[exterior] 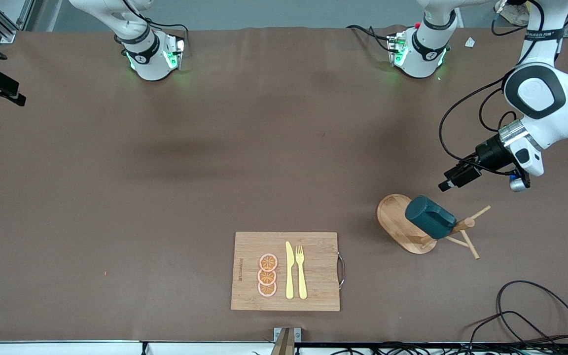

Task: Transfer cup from left to right arm and place
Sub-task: 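Lower the left gripper onto the teal mug's rim and close it, then lift the teal mug off the stand peg with the left gripper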

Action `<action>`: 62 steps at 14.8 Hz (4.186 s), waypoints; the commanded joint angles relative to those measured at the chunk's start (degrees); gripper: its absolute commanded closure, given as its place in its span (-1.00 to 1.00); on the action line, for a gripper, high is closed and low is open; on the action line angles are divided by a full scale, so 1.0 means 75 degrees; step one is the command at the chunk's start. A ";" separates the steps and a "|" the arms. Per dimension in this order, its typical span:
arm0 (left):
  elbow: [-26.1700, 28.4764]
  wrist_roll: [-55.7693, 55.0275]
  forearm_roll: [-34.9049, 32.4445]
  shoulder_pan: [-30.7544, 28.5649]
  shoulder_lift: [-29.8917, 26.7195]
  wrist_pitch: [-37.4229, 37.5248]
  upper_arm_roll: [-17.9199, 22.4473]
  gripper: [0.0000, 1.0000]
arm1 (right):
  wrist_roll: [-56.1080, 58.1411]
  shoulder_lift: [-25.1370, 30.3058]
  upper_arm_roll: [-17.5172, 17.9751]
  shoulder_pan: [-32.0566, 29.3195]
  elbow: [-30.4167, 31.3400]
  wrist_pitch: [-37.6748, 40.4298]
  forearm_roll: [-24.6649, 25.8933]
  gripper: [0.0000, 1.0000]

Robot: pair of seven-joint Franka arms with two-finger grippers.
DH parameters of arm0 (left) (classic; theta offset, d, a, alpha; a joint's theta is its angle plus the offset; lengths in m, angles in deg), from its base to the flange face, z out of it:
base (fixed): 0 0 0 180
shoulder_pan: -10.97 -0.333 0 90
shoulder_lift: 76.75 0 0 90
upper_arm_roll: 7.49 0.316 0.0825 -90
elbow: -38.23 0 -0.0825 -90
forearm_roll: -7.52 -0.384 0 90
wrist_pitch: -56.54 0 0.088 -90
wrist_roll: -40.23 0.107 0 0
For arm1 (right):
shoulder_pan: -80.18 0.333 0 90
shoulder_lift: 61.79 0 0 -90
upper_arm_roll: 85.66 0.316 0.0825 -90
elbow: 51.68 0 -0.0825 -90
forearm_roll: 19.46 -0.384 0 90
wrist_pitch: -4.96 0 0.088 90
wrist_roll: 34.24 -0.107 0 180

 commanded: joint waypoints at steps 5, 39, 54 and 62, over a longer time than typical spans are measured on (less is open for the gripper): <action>0.0025 0.1097 0.1587 0.0004 0.0399 -0.0128 -0.0030 -1.00 | 0.0075 0.0237 0.0019 -0.0004 0.0182 -0.0125 -0.0098 -1.00; -0.1428 0.0230 0.2127 0.0109 0.1582 -0.0081 -0.0218 -1.00 | 0.0075 0.0249 0.0019 -0.0015 0.0182 -0.0090 -0.0075 -1.00; -0.1604 0.0207 0.2104 0.0250 0.1864 -0.0093 -0.0218 -0.94 | 0.0075 0.0249 0.0112 0.0032 0.0170 -0.0102 -0.0063 -1.00; -0.1428 0.0137 0.2045 0.0215 0.1560 -0.0070 -0.0206 -0.37 | 0.0075 0.0249 0.0113 0.0032 0.0170 -0.0090 -0.0063 -1.00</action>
